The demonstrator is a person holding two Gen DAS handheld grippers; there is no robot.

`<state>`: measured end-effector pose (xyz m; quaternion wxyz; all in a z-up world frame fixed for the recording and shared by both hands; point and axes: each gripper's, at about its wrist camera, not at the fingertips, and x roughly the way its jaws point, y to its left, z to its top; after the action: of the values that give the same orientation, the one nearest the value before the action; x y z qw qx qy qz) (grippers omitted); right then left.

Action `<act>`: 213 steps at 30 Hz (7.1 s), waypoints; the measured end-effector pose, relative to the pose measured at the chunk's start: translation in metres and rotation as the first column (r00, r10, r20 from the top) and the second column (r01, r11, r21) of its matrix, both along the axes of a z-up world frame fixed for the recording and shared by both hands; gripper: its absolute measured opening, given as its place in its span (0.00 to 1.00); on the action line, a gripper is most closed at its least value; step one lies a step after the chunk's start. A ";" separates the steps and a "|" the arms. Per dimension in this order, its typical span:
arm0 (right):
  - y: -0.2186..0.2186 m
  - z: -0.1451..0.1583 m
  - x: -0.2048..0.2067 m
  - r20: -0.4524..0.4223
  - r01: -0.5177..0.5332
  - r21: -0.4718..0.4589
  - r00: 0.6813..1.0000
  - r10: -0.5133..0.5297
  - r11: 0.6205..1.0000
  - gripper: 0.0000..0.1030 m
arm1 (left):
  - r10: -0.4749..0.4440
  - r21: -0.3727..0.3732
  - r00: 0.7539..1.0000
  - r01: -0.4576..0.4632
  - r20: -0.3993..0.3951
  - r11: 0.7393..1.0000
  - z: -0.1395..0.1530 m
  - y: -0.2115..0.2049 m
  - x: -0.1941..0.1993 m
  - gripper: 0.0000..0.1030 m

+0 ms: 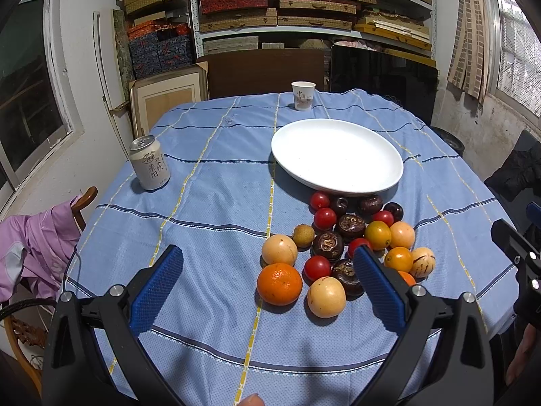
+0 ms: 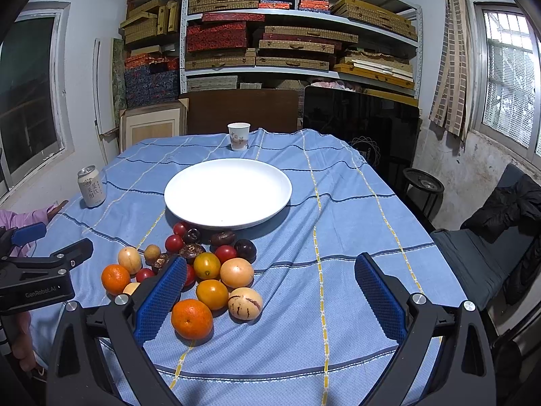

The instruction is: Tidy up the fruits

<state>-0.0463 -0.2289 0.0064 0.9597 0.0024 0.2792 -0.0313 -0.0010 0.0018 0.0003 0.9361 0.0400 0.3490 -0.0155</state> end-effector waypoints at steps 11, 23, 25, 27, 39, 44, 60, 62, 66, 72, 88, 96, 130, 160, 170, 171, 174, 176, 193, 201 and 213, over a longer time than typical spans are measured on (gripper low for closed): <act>0.003 0.000 -0.003 0.008 -0.015 -0.013 1.000 0.015 1.000 0.97 | -0.002 -0.001 1.000 0.002 -0.002 1.000 -0.003 -0.001 0.000 0.96; -0.001 -0.006 0.001 -0.011 -0.010 -0.015 1.000 0.010 1.000 0.97 | -0.035 0.006 0.998 0.035 -0.054 0.999 -0.022 -0.005 0.003 0.96; -0.006 -0.013 0.003 -0.033 -0.007 -0.016 0.999 0.007 1.000 0.97 | -0.052 0.013 0.996 0.053 -0.076 0.998 -0.030 -0.003 0.005 0.96; -0.010 -0.021 0.006 -0.061 -0.013 -0.014 0.998 0.012 1.000 0.97 | -0.070 0.022 0.992 0.073 -0.101 0.997 -0.039 -0.001 0.007 0.96; -0.016 -0.066 0.024 -0.190 -0.041 -0.029 0.981 0.035 0.999 0.97 | -0.068 0.045 0.972 0.080 -0.227 0.996 -0.090 0.021 0.033 0.96; -0.016 -0.071 0.030 -0.210 -0.051 -0.023 0.977 0.045 0.998 0.97 | -0.092 0.044 0.971 0.104 -0.223 0.994 -0.095 0.016 0.045 0.96; -0.014 -0.077 0.038 -0.243 -0.065 0.004 0.968 0.064 0.998 0.97 | -0.259 -0.165 0.939 0.225 -0.224 0.960 -0.106 0.014 0.053 0.46; -0.015 -0.078 0.039 -0.244 -0.062 0.009 0.968 0.062 0.998 0.97 | -0.249 -0.172 0.942 0.213 -0.224 0.962 -0.107 0.015 0.054 0.52; -0.015 -0.084 0.041 -0.262 -0.072 0.011 0.962 0.073 0.997 0.97 | -0.241 -0.167 0.948 0.208 -0.209 0.964 -0.106 0.016 0.053 0.44; -0.014 -0.092 0.044 -0.282 -0.111 0.054 0.952 0.122 0.992 0.97 | -0.213 -0.172 0.959 0.181 -0.186 0.968 -0.101 0.025 0.047 0.44; 0.018 -0.114 0.077 -0.367 -0.269 -0.024 0.898 0.241 0.963 0.54 | -0.191 -0.162 0.964 0.161 -0.186 0.973 -0.105 0.032 0.044 0.44; 0.023 -0.113 0.076 -0.347 -0.291 -0.016 0.899 0.267 0.957 0.40 | -0.190 -0.162 0.964 0.161 -0.186 0.974 -0.105 0.031 0.044 0.44; -0.028 -0.013 0.192 -0.194 -0.252 0.094 0.944 0.266 0.963 0.40 | -0.292 -0.190 0.956 0.279 -0.041 0.941 -0.008 -0.020 0.165 0.44; -0.016 -0.044 0.322 -0.245 -0.252 0.035 0.936 0.253 0.967 0.67 | -0.218 -0.158 0.956 0.189 -0.196 0.969 -0.045 -0.052 0.299 0.77; -0.025 -0.034 0.170 -0.190 -0.275 0.111 0.937 0.292 0.955 0.76 | -0.256 -0.122 0.961 0.243 -0.101 0.962 -0.023 -0.006 0.149 0.84; -0.027 -0.040 0.155 -0.184 -0.269 0.125 0.940 0.289 0.955 0.76 | -0.255 -0.107 0.962 0.245 -0.097 0.964 -0.027 -0.002 0.133 0.85; -0.032 -0.060 0.120 -0.176 -0.235 0.153 0.950 0.260 0.960 0.76 | -0.232 -0.036 0.969 0.230 -0.087 0.973 -0.045 0.006 0.099 0.88; -0.035 -0.069 0.107 -0.176 -0.207 0.170 0.956 0.236 0.963 0.76 | -0.217 -0.029 0.971 0.215 -0.101 0.976 -0.060 0.011 0.088 0.88; -0.014 -0.069 0.063 -0.167 -0.201 0.121 0.961 0.220 0.972 0.76 | -0.177 -0.045 0.963 0.171 -0.206 0.984 -0.104 0.016 0.089 0.78; -0.009 -0.077 0.065 -0.197 -0.209 0.112 0.954 0.228 0.971 0.76 | -0.219 -0.084 0.950 0.205 -0.224 0.975 -0.106 0.008 0.097 0.41; 0.003 -0.082 0.059 -0.214 -0.290 0.140 0.925 0.315 0.947 0.76 | -0.190 -0.147 0.973 0.171 -0.132 0.974 -0.095 0.021 0.088 0.39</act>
<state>0.0131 -0.2258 -0.0751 0.9119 0.0062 0.3885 0.1320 0.0875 0.0230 -0.0944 0.9035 0.0070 0.4093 -0.1272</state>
